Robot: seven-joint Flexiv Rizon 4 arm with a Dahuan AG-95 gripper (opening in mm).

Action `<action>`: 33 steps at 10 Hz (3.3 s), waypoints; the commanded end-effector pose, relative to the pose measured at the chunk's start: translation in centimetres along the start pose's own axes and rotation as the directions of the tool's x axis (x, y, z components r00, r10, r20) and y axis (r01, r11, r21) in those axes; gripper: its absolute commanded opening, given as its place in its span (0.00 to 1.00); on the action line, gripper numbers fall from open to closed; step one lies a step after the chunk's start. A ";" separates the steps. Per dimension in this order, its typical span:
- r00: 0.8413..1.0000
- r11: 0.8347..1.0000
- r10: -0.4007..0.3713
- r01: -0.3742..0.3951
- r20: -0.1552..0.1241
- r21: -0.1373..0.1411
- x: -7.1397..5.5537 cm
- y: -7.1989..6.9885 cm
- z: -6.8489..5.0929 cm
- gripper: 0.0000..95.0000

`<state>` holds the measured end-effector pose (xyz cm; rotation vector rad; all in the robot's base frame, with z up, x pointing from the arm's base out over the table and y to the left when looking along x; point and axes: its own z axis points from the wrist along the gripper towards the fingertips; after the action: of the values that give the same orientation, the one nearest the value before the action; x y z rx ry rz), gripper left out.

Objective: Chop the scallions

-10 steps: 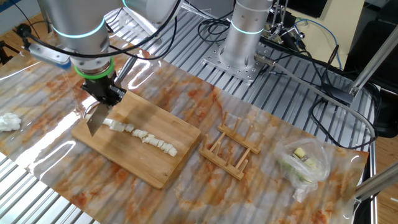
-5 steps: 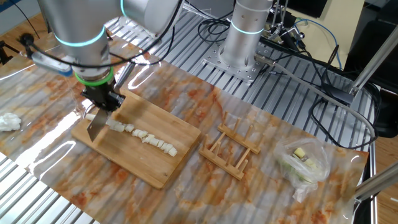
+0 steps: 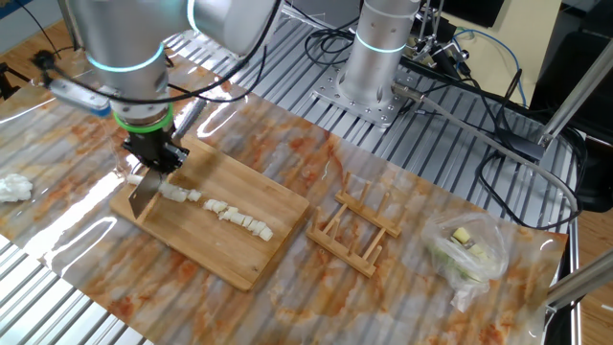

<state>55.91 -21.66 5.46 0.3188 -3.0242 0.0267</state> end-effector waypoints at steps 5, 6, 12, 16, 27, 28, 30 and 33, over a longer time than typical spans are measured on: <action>1.000 1.000 0.001 -0.001 -0.007 -0.016 0.2 -1.0 -2.2 0.00; 1.000 1.000 0.000 0.000 -0.005 -0.015 0.2 -1.1 -2.3 0.00; 1.000 1.000 -0.011 0.011 0.004 -0.007 0.2 -1.2 -2.5 0.00; 1.000 1.000 -0.018 0.018 0.012 -0.004 0.1 -1.2 -2.3 0.00; 0.998 0.999 -0.017 0.020 0.057 -0.038 -1.0 -1.4 3.0 0.00; 0.998 0.999 -0.019 0.020 0.053 -0.026 -1.0 -1.4 3.0 0.00; 0.998 1.000 -0.013 0.014 0.056 -0.028 -1.0 -1.4 2.9 0.00; 0.998 0.999 -0.007 0.009 0.055 -0.034 -0.9 -1.4 2.8 0.00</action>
<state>56.87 -23.00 3.48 0.3357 -3.0759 -0.0324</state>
